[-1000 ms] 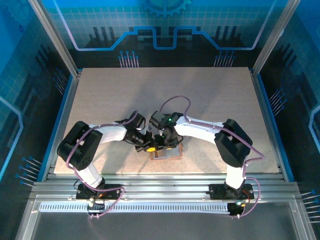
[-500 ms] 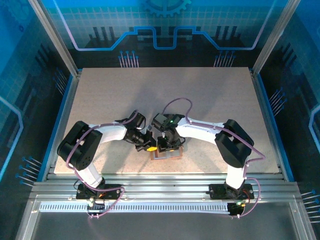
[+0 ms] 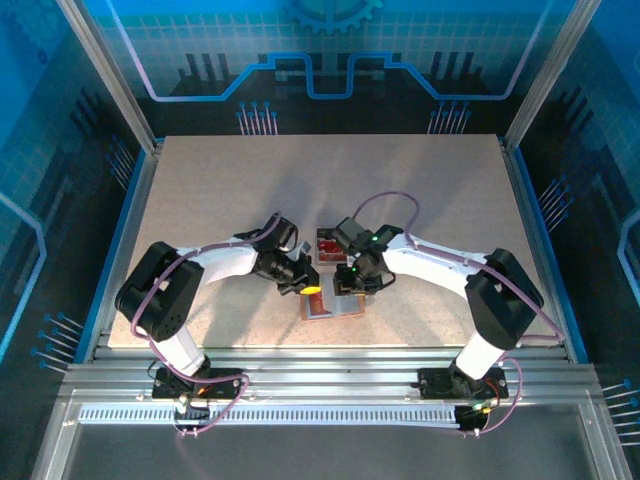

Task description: Take the credit cards out of the card holder

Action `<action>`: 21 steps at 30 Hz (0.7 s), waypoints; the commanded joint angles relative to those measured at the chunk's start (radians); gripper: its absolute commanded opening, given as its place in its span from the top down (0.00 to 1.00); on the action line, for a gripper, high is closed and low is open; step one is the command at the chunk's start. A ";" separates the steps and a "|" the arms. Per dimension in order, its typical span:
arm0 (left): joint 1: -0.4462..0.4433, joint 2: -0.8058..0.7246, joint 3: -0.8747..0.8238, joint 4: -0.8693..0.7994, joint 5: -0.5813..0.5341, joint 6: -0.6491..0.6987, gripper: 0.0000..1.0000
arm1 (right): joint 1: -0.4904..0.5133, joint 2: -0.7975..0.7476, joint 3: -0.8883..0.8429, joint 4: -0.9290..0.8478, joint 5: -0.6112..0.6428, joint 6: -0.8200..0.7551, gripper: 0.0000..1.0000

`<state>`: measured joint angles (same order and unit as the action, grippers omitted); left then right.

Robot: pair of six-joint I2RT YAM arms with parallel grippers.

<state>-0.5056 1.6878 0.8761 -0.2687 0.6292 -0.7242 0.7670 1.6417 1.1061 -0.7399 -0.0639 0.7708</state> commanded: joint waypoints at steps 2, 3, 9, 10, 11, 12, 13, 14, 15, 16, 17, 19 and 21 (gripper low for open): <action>-0.022 0.002 0.052 -0.050 0.011 0.006 0.94 | -0.043 -0.072 -0.045 0.004 -0.013 0.012 0.58; -0.029 0.006 0.058 -0.050 0.011 0.005 0.94 | -0.050 -0.085 -0.052 0.002 -0.013 0.010 0.58; -0.058 0.041 0.098 -0.050 0.006 -0.005 0.94 | -0.100 -0.168 -0.101 0.002 -0.011 0.003 0.59; -0.062 0.048 0.103 -0.047 0.006 -0.008 0.94 | -0.108 -0.180 -0.108 0.002 -0.013 0.002 0.59; -0.069 0.056 0.109 -0.042 0.006 -0.011 0.94 | -0.116 -0.190 -0.116 0.004 -0.015 0.001 0.59; -0.072 0.064 0.115 -0.041 0.006 -0.013 0.94 | -0.120 -0.198 -0.121 0.005 -0.019 -0.001 0.59; -0.079 0.073 0.120 -0.038 0.006 -0.015 0.94 | -0.126 -0.207 -0.125 0.006 -0.022 -0.003 0.59; -0.087 0.083 0.128 -0.037 0.006 -0.018 0.94 | -0.130 -0.213 -0.131 0.007 -0.024 -0.004 0.59; -0.093 0.093 0.134 -0.037 0.005 -0.019 0.94 | -0.133 -0.218 -0.135 0.008 -0.028 -0.005 0.59; -0.101 0.101 0.140 -0.034 0.005 -0.022 0.94 | -0.135 -0.223 -0.137 0.009 -0.030 -0.007 0.59; -0.110 0.112 0.146 -0.028 0.004 -0.026 0.94 | -0.138 -0.226 -0.139 0.010 -0.033 -0.008 0.59; -0.124 0.130 0.155 -0.018 0.004 -0.034 0.94 | -0.141 -0.230 -0.143 0.008 -0.036 -0.008 0.59; -0.136 0.147 0.167 -0.012 0.005 -0.039 0.94 | -0.141 -0.237 -0.148 0.011 -0.038 -0.007 0.59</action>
<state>-0.6231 1.8107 1.0107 -0.2810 0.6289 -0.7357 0.6388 1.4296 0.9768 -0.7307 -0.0864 0.7666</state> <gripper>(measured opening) 0.063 0.407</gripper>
